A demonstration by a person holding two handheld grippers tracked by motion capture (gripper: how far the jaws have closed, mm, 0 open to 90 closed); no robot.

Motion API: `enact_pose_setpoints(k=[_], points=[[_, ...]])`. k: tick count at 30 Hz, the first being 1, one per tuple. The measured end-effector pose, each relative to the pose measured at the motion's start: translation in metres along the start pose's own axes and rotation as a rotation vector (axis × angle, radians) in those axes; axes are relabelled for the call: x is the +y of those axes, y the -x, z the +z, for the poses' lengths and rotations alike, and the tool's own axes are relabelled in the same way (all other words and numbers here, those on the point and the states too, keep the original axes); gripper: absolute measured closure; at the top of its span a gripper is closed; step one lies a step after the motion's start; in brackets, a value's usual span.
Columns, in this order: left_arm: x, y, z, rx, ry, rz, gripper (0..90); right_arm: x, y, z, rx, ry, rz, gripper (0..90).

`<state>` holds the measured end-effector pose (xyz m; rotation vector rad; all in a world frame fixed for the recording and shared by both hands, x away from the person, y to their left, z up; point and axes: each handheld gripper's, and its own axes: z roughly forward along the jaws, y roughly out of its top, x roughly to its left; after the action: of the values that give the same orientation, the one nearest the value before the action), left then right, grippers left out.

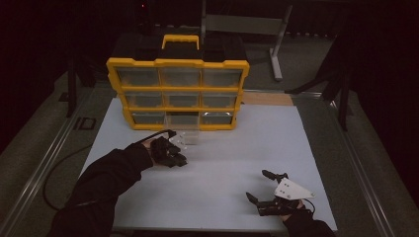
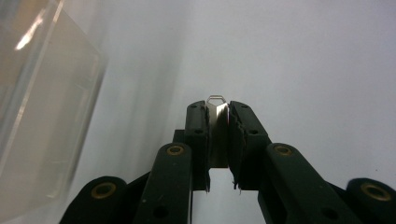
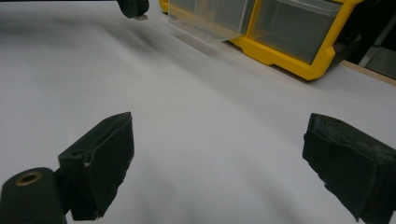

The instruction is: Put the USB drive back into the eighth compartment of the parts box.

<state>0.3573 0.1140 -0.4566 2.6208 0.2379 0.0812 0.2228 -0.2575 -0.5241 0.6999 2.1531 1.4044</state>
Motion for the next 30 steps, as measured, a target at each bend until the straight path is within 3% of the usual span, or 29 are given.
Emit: enact_pose_setpoints(k=[16, 30], points=[[0.010, -0.007, -0.027, 0.011, 0.016, -0.004, 79.8, 0.000, 0.000, 0.000, 0.002, 0.000, 0.003, 9.2], [0.020, -0.014, -0.040, 0.026, 0.017, 0.001, 79.8, 0.000, 0.000, 0.000, 0.001, 0.004, -0.003, 9.1]])
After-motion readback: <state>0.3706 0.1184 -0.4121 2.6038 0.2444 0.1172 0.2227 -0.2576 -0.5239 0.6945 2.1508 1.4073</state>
